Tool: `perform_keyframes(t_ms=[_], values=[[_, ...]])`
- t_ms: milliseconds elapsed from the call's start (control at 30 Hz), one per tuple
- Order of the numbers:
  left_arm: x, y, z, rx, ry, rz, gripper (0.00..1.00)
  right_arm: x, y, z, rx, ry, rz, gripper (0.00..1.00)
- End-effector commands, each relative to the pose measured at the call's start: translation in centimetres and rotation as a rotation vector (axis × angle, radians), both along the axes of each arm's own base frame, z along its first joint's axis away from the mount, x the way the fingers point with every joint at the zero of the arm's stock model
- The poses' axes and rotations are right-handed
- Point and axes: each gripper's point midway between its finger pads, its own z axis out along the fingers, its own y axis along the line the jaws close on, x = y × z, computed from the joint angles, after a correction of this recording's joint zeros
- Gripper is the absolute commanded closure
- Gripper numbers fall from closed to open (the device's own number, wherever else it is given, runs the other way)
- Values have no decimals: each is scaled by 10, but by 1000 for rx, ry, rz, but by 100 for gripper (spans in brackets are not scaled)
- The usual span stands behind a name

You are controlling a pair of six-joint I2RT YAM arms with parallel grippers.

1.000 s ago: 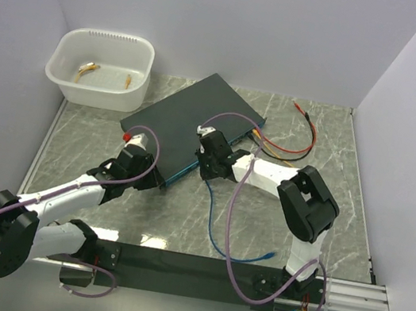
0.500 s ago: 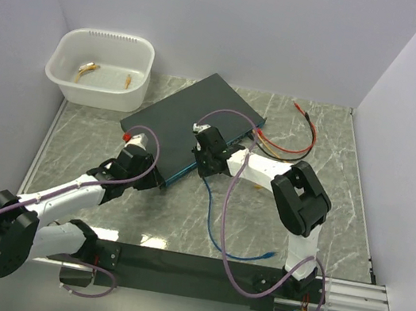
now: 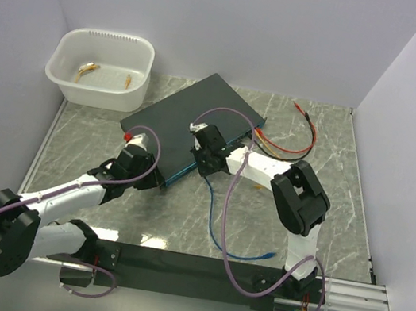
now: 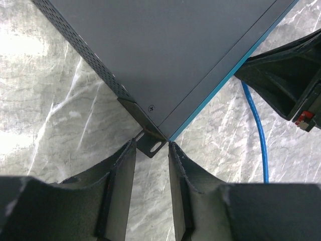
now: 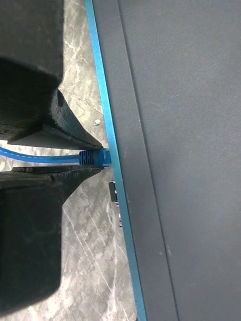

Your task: Insert the plug into the switch port

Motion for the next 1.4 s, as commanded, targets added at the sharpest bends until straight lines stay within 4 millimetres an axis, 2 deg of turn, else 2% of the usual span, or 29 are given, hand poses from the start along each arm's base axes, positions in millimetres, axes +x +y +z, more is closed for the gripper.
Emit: perform_keyframes(t_ms=[0,167,233,567,700,933,1233,1367], values=[[5,-1,-2,6,-27,-14,61,42,27,40,90,-150,2,100],[2,-3,-11,16,-8,-36,54,51,33,45,90,-172,7,100],[6,-7,-9,4,-29,-47,53,55,34,47,89,-183,1,100],[10,-12,-19,14,-21,-79,58,74,42,75,145,-308,1,100],[13,-18,-25,13,-11,-96,61,80,45,77,158,-344,6,100],[19,-24,-30,24,-3,-114,62,82,47,68,173,-353,11,100],[18,-27,-30,23,-1,-135,62,81,63,81,295,-421,60,100],[17,-20,-26,44,-1,-106,58,80,67,85,323,-434,84,99]])
